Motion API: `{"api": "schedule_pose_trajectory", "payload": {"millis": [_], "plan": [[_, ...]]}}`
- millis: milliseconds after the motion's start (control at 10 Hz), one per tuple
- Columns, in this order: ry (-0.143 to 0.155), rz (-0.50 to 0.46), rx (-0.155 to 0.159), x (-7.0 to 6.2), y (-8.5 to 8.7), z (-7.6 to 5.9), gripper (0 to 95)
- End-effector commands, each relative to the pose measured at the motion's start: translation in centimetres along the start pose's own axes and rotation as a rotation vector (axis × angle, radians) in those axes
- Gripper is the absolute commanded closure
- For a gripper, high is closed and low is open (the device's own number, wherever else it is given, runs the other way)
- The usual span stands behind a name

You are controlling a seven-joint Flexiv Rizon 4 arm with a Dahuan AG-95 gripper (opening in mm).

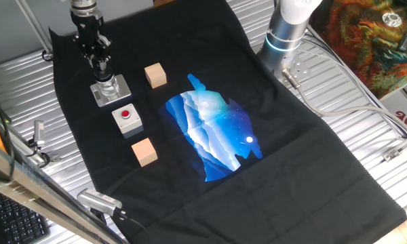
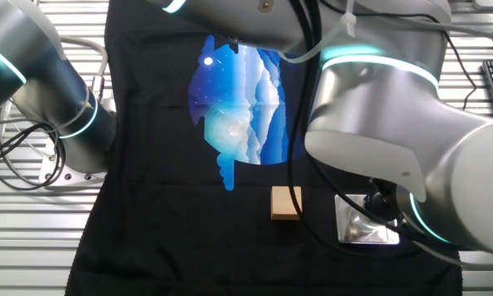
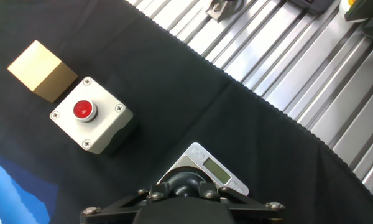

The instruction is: Screw the lid onto the jar

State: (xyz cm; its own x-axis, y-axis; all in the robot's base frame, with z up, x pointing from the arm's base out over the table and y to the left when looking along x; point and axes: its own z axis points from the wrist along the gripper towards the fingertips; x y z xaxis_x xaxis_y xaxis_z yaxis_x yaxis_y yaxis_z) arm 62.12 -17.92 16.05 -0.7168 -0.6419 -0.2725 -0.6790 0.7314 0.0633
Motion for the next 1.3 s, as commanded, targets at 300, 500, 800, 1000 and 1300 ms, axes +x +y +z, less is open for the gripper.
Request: {"api": "schedule_pose_trajectory", "payload": {"millis": [300, 500, 800, 1000, 1300], "plan": [[-0.005, 0.009, -0.004, 0.12, 0.12, 0.10, 95.0], [0.000, 0.013, -0.005, 0.11, 0.14, 0.06, 95.0], [-0.004, -0.007, 0.000, 0.04, 0.19, -0.04, 38.0], [0.004, -0.020, 0.007, 0.05, 0.18, -0.04, 19.0], [0.007, -0.021, 0.009, 0.05, 0.17, -0.02, 19.0]]}}
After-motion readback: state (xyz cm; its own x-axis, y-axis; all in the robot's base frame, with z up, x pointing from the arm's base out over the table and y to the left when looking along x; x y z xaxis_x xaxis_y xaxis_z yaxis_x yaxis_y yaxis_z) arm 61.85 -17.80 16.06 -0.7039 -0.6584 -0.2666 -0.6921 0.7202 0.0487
